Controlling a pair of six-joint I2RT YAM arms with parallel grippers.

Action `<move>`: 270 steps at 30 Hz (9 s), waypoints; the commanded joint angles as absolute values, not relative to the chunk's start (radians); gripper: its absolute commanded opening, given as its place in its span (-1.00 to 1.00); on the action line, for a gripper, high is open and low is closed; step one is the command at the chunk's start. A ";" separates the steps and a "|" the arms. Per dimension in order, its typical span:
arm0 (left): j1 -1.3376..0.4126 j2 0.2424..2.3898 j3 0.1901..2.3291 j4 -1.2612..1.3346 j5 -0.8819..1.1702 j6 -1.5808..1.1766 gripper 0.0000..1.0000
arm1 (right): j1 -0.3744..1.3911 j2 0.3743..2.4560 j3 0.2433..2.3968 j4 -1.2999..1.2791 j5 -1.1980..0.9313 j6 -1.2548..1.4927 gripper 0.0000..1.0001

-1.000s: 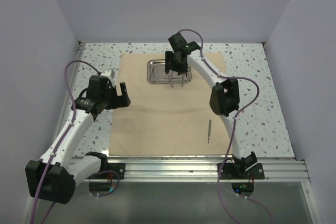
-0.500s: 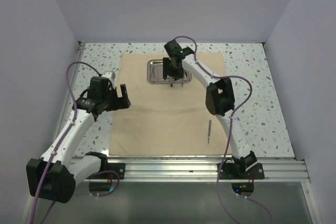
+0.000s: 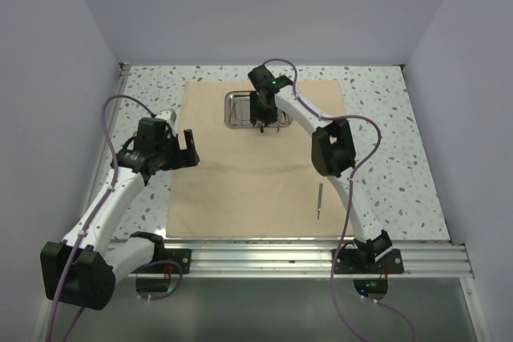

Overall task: Open and lay out the surgical kit
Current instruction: Pick up the medical item from the container, then place the medical item in the surgical kit, then pick up the medical item from the container, then place the medical item in the surgical kit, then pick up the medical item from the container.

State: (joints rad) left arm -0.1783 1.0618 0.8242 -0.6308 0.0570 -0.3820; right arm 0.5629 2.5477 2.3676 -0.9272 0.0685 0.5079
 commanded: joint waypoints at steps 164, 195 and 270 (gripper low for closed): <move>-0.206 1.072 0.822 -0.615 -0.020 -0.399 1.00 | 0.575 1.619 1.480 -0.900 0.276 0.526 -1.00; -0.356 1.986 1.771 -0.557 -0.095 -0.324 1.00 | 0.575 1.224 0.874 -0.968 0.032 0.578 0.62; -0.460 2.122 1.955 -0.614 -0.094 -0.321 -1.00 | 0.575 1.400 1.160 -1.025 0.143 0.445 0.54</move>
State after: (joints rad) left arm -0.4545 2.3112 2.0369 -0.5945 -0.0971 -0.3302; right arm 0.5739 1.3758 1.0950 -1.0748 0.1219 0.4828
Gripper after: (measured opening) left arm 0.033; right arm 0.771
